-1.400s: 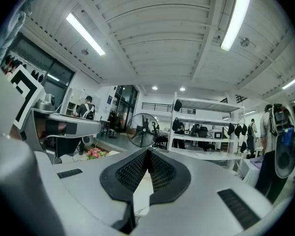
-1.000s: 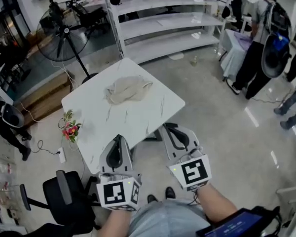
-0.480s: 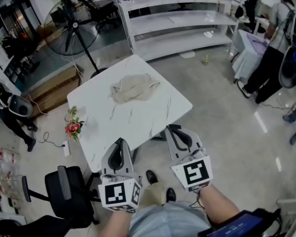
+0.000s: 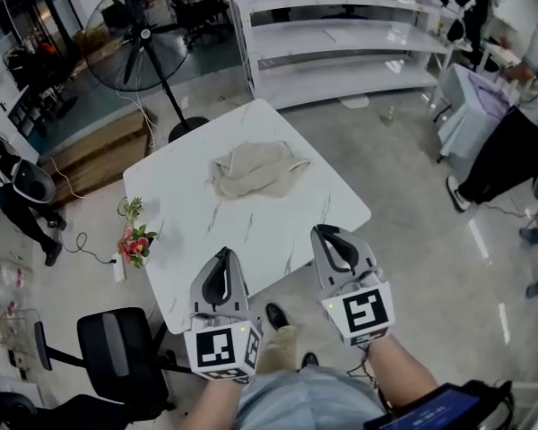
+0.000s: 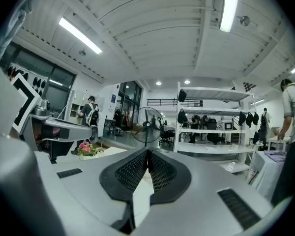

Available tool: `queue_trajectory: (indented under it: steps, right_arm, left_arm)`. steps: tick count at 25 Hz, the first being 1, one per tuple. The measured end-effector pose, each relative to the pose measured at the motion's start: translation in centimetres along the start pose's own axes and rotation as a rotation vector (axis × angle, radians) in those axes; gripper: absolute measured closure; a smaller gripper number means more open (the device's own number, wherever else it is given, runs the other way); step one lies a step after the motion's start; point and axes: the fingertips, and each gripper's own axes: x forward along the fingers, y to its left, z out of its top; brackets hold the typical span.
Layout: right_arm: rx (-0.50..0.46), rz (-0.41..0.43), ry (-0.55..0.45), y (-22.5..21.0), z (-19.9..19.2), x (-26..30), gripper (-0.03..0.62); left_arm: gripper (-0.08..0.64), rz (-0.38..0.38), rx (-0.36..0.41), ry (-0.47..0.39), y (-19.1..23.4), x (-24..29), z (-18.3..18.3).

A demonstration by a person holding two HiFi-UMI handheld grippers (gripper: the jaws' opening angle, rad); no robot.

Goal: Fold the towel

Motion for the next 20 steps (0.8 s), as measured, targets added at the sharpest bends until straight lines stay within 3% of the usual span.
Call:
queue_trajectory:
  steps: [10, 20]
  right_arm:
    - [-0.008, 0.014, 0.053, -3.0, -1.9, 13.0, 0.575]
    - [-0.039, 0.050, 0.054, -3.3, 0.2, 23.3, 0.575]
  left_arm:
    - [0.551, 0.020, -0.025, 0.069, 7.3, 10.6, -2.2]
    - [0.551, 0.024, -0.081, 0.031, 13.5, 17.3, -1.5]
